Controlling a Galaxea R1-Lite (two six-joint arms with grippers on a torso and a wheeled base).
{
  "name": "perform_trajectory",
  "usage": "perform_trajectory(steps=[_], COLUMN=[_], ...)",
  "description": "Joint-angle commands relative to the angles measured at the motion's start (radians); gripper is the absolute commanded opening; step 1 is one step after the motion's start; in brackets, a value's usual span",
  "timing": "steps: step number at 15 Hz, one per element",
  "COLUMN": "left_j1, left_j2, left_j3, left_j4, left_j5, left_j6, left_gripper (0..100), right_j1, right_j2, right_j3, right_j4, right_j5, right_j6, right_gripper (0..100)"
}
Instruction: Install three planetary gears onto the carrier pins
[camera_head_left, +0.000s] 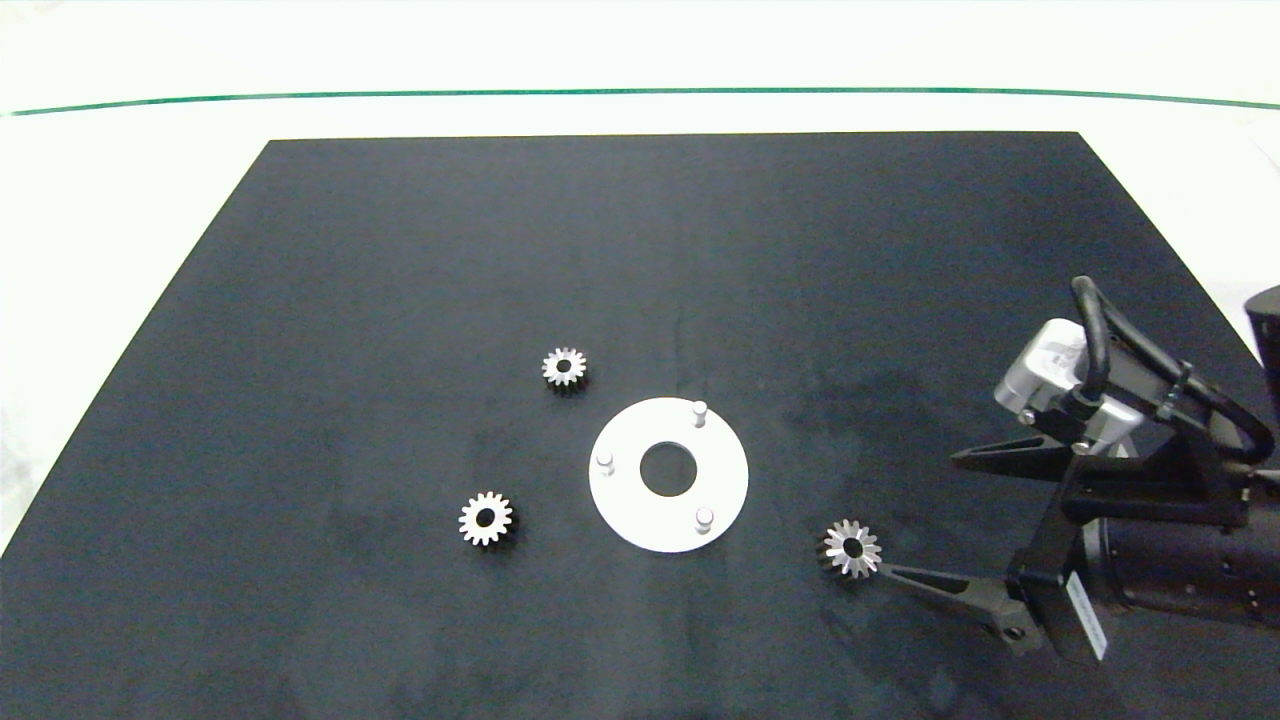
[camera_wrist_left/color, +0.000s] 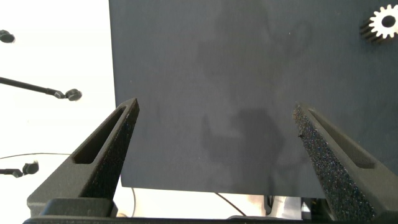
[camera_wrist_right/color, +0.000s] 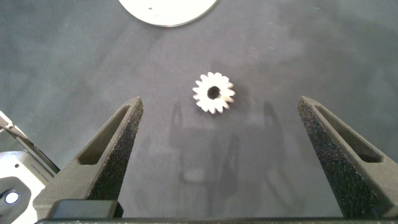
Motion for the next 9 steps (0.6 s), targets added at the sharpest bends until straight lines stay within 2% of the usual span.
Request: perform_trajectory(steps=[1, 2, 9], left_j1=[0.001, 0.001, 0.001], left_j2=[-0.007, -0.01, -0.047], left_j3=[0.004, 0.006, 0.013], left_j4=[0.005, 0.005, 0.005], left_j5=[0.001, 0.001, 0.001], left_j6=[0.0, 0.001, 0.0], left_gripper=[100, 100, 100], right_j1=[0.025, 0.025, 0.028], right_j2=[0.104, 0.127, 0.236], right_j3=[-0.041, -0.047, -0.038], right_j4=[0.0, 0.002, 0.004], right_j5=[-0.039, -0.048, -0.052], right_j6=[-0.001, -0.001, -0.017], right_gripper=[100, 100, 100])
